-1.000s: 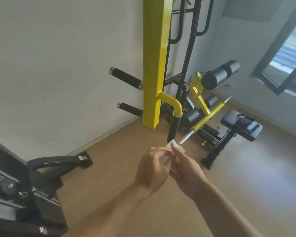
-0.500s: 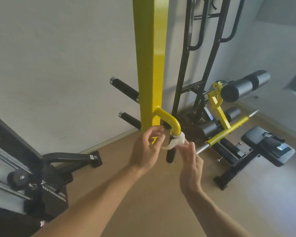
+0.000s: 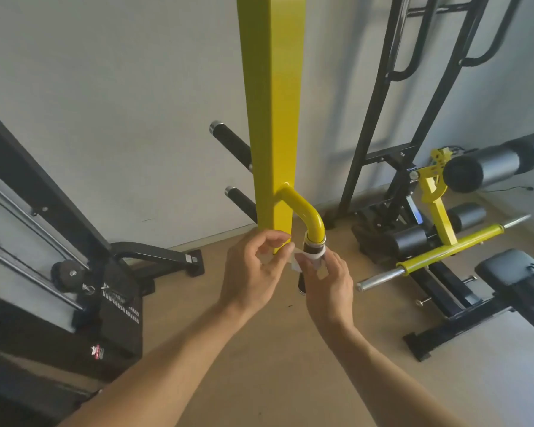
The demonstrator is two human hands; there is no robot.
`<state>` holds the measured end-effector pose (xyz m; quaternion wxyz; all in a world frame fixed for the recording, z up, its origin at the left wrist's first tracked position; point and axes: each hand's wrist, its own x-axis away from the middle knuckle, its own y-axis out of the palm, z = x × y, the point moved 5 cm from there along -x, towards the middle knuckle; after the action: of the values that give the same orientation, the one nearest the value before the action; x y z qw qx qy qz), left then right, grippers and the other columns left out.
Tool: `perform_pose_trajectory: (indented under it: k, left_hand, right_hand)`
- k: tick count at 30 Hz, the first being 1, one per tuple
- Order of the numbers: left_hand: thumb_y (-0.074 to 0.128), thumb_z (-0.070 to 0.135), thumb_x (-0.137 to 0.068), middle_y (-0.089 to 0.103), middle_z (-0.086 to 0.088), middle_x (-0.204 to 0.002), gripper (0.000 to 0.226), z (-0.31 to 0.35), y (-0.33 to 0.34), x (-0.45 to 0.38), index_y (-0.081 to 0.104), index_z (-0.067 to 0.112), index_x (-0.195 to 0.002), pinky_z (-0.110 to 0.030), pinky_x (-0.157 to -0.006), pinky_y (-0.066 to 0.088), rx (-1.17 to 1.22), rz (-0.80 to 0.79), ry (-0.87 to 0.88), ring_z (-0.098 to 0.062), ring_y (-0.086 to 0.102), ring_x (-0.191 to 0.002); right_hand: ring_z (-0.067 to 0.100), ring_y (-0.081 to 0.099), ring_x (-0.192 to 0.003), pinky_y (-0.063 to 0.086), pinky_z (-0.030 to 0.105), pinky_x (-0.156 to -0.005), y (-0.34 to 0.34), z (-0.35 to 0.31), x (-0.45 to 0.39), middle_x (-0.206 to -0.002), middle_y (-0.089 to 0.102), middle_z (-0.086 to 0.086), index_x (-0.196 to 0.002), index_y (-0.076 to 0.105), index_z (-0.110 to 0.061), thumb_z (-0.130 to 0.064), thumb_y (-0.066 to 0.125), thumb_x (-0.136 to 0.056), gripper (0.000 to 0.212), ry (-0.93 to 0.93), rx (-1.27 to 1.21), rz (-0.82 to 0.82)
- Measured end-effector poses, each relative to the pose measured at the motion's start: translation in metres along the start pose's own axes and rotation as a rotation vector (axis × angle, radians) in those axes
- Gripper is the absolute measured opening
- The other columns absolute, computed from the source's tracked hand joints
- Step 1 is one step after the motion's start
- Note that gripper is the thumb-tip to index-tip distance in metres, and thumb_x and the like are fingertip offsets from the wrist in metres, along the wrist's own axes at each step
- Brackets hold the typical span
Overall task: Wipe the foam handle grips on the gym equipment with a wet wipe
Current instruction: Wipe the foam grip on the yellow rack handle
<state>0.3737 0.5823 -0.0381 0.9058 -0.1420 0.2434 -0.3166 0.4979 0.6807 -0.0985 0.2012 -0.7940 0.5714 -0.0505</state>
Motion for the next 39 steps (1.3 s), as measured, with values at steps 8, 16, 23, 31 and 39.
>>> perform_pose_trajectory:
  k: [8, 16, 23, 31, 39]
  left_hand:
    - [0.057, 0.028, -0.097, 0.074, -0.004, -0.079, 0.026, -0.016, 0.034, 0.024, 0.075, 0.047, -0.099, -0.026, -0.059, 0.047, 0.101, -0.174, -0.294, -0.011, 0.059, -0.063]
    - [0.067, 0.013, -0.09, 0.074, 0.011, -0.113, 0.029, -0.029, 0.02, 0.021, 0.07, 0.023, -0.117, -0.023, -0.09, 0.055, 0.154, -0.002, -0.332, -0.001, 0.069, -0.1]
    - [0.068, 0.02, -0.091, 0.075, 0.019, -0.098, 0.015, -0.028, 0.013, 0.017, 0.074, 0.029, -0.102, -0.017, -0.082, 0.054, 0.147, -0.072, -0.275, 0.006, 0.068, -0.09]
    - [0.06, 0.009, -0.089, 0.077, 0.016, -0.102, 0.035, -0.038, 0.031, 0.024, 0.076, 0.037, -0.104, -0.02, -0.089, 0.055, 0.034, -0.3, -0.307, 0.002, 0.07, -0.098]
    - [0.054, 0.0, -0.092, 0.059, 0.023, -0.12, 0.061, -0.027, 0.05, 0.038, 0.05, 0.035, -0.142, 0.006, -0.08, 0.037, 0.104, -0.47, -0.256, 0.029, 0.052, -0.091]
  right_hand:
    - [0.019, 0.067, -0.085, 0.057, 0.036, -0.075, -0.005, -0.002, 0.001, -0.092, 0.073, -0.003, -0.114, 0.068, -0.03, -0.05, 0.063, -0.086, 0.035, -0.031, -0.146, 0.004]
    - [0.017, 0.051, -0.088, 0.043, 0.031, -0.072, 0.009, -0.003, -0.005, -0.09, 0.056, -0.007, -0.095, 0.051, -0.027, -0.035, 0.062, -0.092, 0.013, -0.149, 0.176, -0.105]
    - [0.029, 0.064, -0.073, 0.056, 0.041, -0.06, 0.014, 0.002, -0.005, -0.092, 0.064, 0.0, -0.108, 0.041, -0.034, -0.063, 0.058, -0.086, 0.041, -0.064, -0.007, -0.074]
    - [0.023, 0.07, -0.087, 0.059, 0.041, -0.074, 0.013, 0.018, 0.005, -0.099, 0.072, -0.009, -0.113, 0.063, -0.033, -0.053, 0.074, -0.081, 0.039, 0.146, -0.066, -0.01]
    - [0.0, 0.068, -0.097, 0.054, 0.022, -0.076, 0.002, 0.01, 0.028, -0.107, 0.075, -0.018, -0.123, 0.066, -0.046, -0.036, 0.072, -0.089, 0.037, 0.068, -0.102, 0.01]
